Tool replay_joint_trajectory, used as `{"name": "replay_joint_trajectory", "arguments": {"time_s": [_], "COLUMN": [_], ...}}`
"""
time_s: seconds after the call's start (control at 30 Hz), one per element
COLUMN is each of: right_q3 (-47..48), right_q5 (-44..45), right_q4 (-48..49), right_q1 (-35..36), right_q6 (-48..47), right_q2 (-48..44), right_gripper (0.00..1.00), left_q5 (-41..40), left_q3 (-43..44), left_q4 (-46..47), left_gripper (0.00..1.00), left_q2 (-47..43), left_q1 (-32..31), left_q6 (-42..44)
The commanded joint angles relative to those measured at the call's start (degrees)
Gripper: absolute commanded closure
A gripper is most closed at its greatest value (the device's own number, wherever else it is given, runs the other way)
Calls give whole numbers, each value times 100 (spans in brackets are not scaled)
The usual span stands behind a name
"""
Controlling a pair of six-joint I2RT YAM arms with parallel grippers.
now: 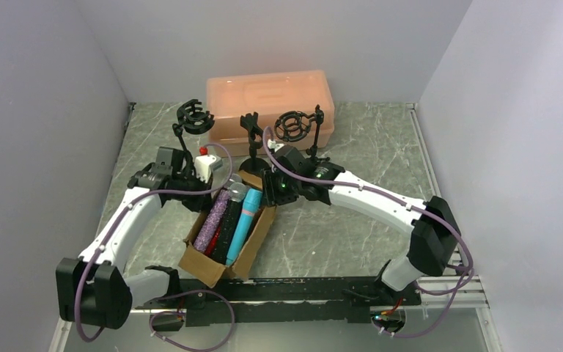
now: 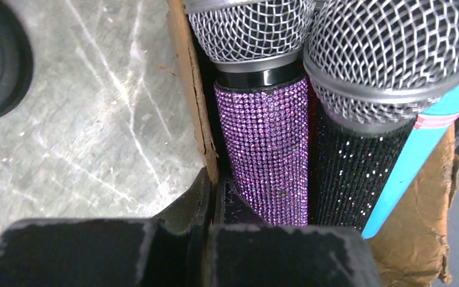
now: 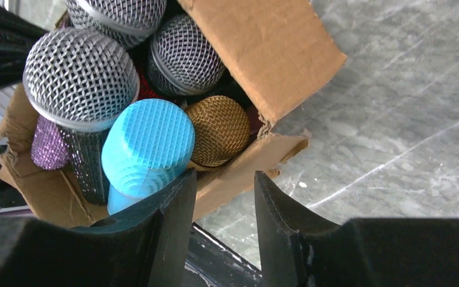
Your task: Attach the microphones to the stand
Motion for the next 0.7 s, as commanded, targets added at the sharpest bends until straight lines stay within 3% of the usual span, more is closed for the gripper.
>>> {"name": "replay_joint_trajectory", "arguments": {"time_s": [0.0, 0.17, 0.37, 0.67], "right_q3": [616, 1125, 1500, 2587], "right_q5": [13, 81, 200, 111], "right_q4": [357, 259, 291, -232], "right_q1": [-4, 50, 250, 681], "right_q6": [38, 146, 270, 66], "right_q2": [140, 441, 574, 1500], "right_gripper": [54, 49, 48, 47], "left_q5": [-343, -1482, -2093, -2130], "left_q3": [93, -33, -261, -276], "left_q4": [399, 540, 767, 788], "left_gripper": [100, 100, 100, 100], "left_q2": [-840, -1331, -1552, -1508], "left_q1": [-10, 84, 262, 520], "left_q6": [-599, -1286, -2117, -2654]}}
